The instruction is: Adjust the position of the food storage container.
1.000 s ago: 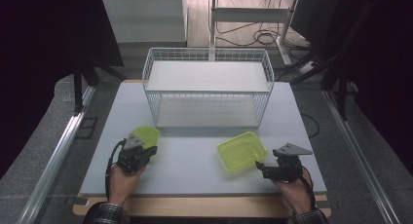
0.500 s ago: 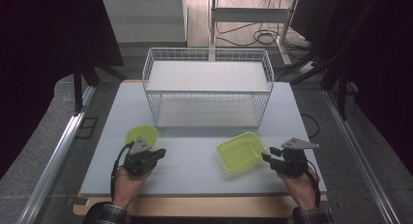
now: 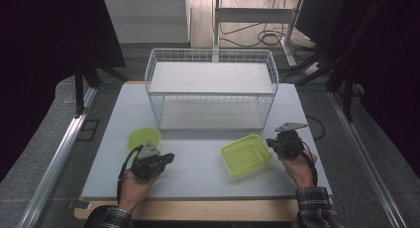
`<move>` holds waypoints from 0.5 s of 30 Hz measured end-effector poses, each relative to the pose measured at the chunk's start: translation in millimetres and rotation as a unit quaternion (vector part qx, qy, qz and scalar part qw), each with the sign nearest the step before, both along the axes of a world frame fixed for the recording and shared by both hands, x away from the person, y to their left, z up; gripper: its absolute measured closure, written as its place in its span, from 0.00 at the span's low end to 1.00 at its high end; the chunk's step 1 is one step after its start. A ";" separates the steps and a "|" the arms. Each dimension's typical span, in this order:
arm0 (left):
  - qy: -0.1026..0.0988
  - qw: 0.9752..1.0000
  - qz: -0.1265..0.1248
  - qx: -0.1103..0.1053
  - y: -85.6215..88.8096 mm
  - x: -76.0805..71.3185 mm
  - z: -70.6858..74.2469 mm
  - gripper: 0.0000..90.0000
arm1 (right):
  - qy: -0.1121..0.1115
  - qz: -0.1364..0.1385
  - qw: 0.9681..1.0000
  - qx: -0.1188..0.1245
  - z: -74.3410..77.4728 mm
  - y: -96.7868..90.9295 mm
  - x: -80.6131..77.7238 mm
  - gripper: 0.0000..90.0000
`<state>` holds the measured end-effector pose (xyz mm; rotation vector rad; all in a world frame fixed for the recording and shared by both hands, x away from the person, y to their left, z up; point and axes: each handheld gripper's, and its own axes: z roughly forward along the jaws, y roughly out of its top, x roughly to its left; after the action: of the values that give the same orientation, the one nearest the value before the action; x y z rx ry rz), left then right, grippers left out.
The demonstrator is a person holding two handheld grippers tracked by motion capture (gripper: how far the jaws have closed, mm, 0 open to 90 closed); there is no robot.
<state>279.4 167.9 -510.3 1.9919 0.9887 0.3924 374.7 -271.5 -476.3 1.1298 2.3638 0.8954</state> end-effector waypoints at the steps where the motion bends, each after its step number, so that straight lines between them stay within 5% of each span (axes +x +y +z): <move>1: 0.001 1.000 -0.002 0.000 -0.9 -0.1 -0.5 0.96 | 0.003 -0.001 1.000 -0.002 -1.5 -1.2 -0.8 0.99; 7: 0.012 1.000 -0.018 0.002 -8.0 -2.3 -3.9 0.95 | 0.014 0.000 1.000 0.003 -9.4 -3.7 -2.8 0.99; 15: 0.021 0.999 -0.027 0.007 -11.3 -4.4 -6.1 0.95 | 0.029 0.039 0.999 0.016 -12.5 14.4 -15.3 0.99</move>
<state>274.9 156.6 -516.4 2.0424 0.9576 0.3293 359.4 -257.0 -488.7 1.0962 2.4631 0.9434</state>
